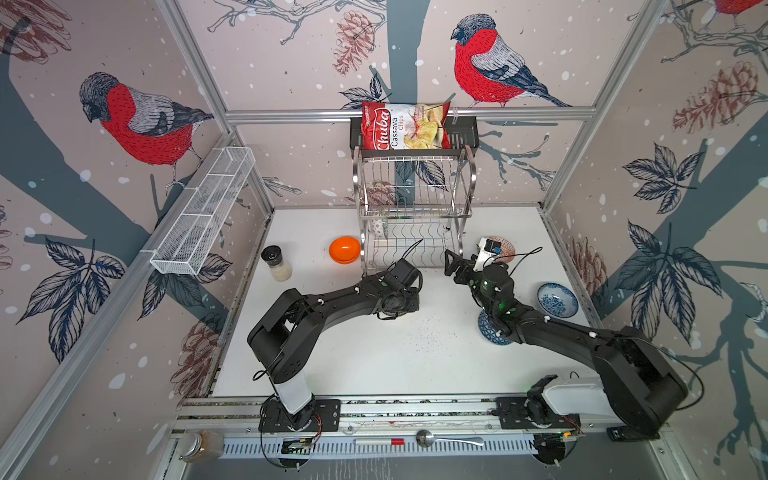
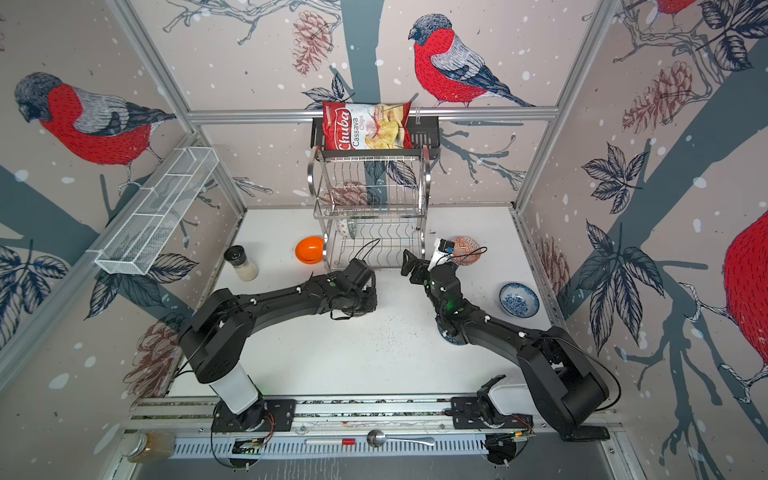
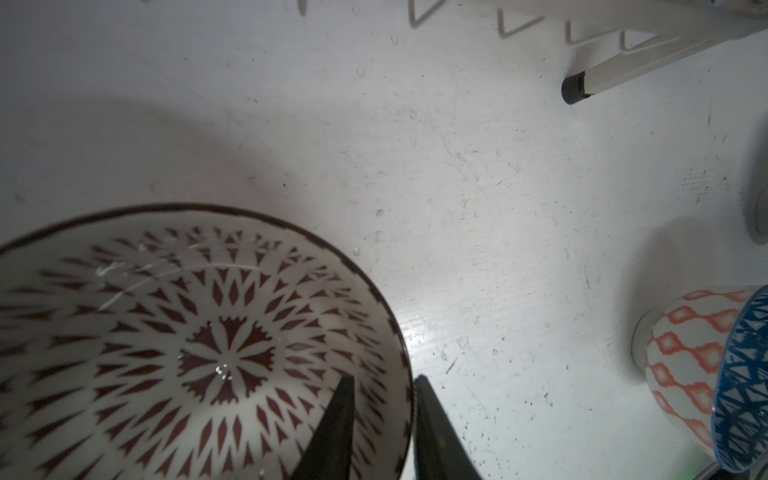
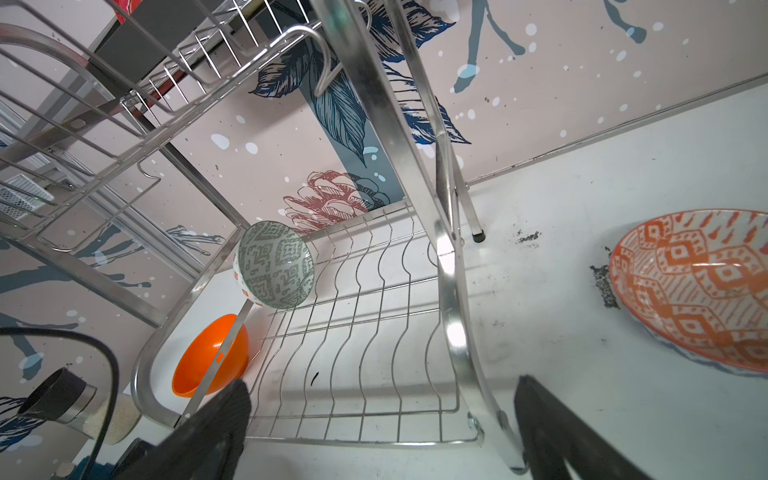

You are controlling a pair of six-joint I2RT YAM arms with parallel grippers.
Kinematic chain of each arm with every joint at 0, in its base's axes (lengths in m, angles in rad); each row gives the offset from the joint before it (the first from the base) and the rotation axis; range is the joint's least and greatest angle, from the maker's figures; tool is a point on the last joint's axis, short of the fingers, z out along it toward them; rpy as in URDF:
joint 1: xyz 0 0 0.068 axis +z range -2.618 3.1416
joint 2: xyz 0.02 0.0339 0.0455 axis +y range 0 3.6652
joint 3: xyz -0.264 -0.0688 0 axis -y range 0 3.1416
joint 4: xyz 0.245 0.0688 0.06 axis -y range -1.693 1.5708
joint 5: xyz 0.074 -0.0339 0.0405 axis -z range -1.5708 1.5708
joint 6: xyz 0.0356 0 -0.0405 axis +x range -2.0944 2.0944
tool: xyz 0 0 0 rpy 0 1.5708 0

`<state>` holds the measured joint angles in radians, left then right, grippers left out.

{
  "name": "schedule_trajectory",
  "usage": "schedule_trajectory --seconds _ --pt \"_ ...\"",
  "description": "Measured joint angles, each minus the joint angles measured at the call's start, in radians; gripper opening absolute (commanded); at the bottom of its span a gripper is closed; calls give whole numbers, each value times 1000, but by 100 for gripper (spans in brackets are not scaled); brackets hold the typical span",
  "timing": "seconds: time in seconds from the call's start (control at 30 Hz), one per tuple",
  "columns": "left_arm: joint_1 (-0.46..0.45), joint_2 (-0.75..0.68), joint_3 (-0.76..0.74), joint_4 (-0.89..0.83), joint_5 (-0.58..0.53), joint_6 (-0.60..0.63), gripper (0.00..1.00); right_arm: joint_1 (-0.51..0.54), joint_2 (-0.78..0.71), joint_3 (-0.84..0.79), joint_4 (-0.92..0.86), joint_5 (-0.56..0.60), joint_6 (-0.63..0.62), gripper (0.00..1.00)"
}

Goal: Load the bowls into the dish rack
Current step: 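Carry maroon bowl toward table center in front of rack, set it down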

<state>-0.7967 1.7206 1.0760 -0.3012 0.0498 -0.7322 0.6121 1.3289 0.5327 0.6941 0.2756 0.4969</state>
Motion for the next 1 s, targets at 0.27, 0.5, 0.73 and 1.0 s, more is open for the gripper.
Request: schedule_trajectory --seconds 0.27,0.5,0.73,1.0 --pt "0 -2 28 -12 -16 10 34 -6 12 0 0 -1 3 99" --pt "0 -51 48 -51 -59 37 43 -10 15 0 -1 -1 6 99" --pt "0 -117 84 -110 -140 61 56 -13 27 0 -1 -8 7 99" --pt "23 -232 76 -162 -251 86 98 -19 40 4 -8 -32 10 99"
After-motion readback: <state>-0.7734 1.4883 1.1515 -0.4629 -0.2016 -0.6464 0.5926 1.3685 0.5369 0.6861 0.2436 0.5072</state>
